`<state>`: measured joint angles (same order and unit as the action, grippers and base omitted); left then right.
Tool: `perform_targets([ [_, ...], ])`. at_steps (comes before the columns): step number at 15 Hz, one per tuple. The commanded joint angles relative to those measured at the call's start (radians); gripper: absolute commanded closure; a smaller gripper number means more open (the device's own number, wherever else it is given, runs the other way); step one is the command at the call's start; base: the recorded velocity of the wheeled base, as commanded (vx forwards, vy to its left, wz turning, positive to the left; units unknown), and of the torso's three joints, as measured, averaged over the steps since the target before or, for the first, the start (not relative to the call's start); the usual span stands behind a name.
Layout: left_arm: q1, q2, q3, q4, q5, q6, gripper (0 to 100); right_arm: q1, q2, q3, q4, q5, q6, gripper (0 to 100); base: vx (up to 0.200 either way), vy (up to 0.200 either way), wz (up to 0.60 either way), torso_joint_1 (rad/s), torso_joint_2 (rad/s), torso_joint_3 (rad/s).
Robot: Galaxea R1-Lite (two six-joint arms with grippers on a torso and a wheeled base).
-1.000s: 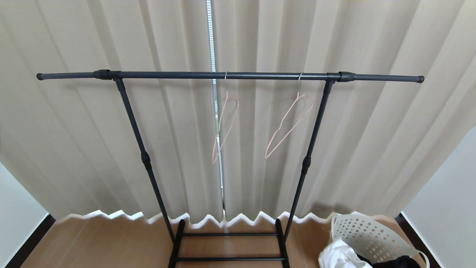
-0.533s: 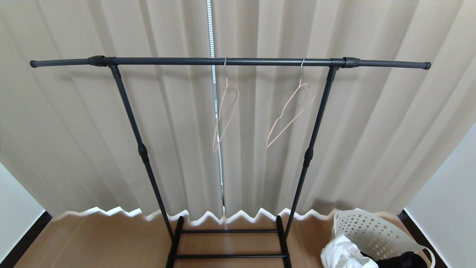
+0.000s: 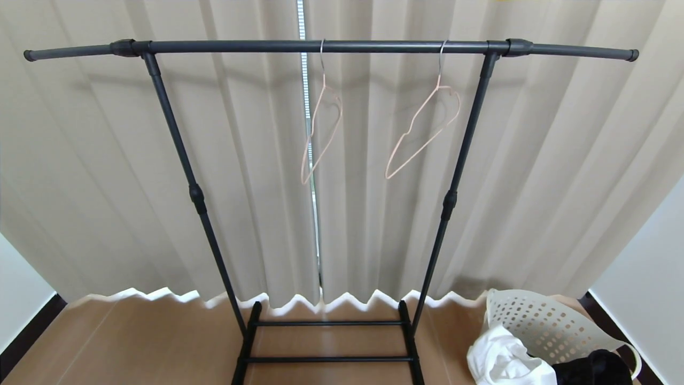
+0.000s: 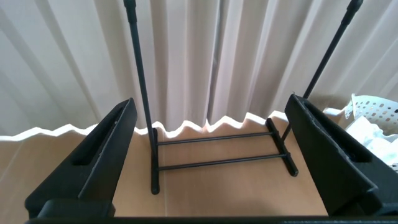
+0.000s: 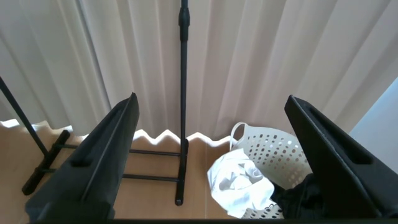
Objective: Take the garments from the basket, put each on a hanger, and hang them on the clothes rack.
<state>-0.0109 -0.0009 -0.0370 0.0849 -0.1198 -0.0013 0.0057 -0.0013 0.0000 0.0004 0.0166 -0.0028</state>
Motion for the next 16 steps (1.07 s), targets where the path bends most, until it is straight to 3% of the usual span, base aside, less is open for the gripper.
perform_targets([
  [1,0.000,0.001,0.000,-0.001,0.000,-0.002,0,0.000,0.001,0.000,0.000,0.000,0.000,0,0.000,0.000,0.00,-0.183,0.53,0.339],
  [10,0.000,0.001,0.000,-0.001,0.000,0.000,0,0.000,0.001,0.000,0.000,-0.001,0.000,0,0.000,0.000,0.00,-0.155,0.49,0.341],
  [16,0.000,0.001,0.000,-0.001,0.000,0.000,0,0.000,0.001,0.000,0.000,-0.001,-0.002,0,0.000,0.000,0.00,-0.023,0.11,0.080],
])
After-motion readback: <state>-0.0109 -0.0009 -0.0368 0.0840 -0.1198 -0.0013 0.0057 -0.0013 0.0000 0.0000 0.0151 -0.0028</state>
